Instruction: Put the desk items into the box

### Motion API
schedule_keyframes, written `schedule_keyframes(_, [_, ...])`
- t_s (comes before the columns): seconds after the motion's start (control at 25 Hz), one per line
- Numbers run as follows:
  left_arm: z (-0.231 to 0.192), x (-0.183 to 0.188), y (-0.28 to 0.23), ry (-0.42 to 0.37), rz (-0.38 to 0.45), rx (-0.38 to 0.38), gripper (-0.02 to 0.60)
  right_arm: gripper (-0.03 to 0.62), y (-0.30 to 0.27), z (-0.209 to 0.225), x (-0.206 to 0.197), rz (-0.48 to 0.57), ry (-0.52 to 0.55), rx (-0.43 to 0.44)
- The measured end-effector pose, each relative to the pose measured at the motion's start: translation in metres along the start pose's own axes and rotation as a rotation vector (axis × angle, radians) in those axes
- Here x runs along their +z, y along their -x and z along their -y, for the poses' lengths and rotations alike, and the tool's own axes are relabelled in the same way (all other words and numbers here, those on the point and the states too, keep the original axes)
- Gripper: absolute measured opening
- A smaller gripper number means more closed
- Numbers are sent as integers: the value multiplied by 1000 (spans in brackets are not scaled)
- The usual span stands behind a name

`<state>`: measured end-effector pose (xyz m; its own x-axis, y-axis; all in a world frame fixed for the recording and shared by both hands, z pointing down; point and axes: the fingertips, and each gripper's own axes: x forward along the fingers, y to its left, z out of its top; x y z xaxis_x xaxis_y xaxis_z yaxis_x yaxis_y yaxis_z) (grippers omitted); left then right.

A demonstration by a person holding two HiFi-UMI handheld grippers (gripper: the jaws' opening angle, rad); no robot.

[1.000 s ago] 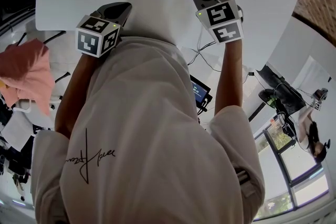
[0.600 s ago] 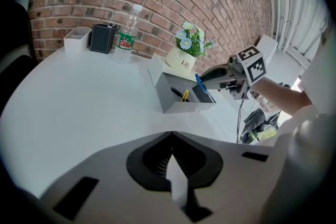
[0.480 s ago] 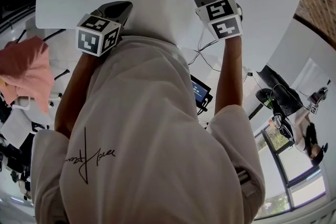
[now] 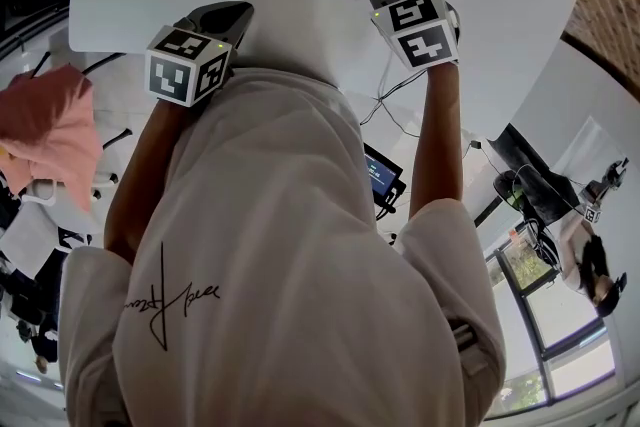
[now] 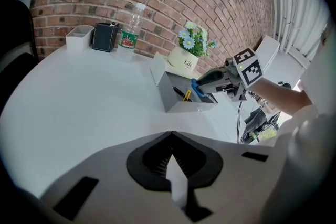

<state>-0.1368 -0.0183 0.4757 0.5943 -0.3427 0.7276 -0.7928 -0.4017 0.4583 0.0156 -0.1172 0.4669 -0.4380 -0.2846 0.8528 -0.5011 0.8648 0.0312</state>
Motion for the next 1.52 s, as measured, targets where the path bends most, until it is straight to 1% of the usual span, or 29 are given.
schedule_keyframes(0.76, [-9, -4, 2, 26, -3, 9, 5, 101, -26, -2, -10, -75, 0, 29])
schedule_keyframes(1.12, [-11, -5, 3, 34, -6, 11, 5, 101, -34, -2, -17, -106, 6, 27])
schedule_keyframes(1.52, [-11, -5, 3, 31, -8, 10, 5, 103, -33, 0, -17, -110, -25, 25])
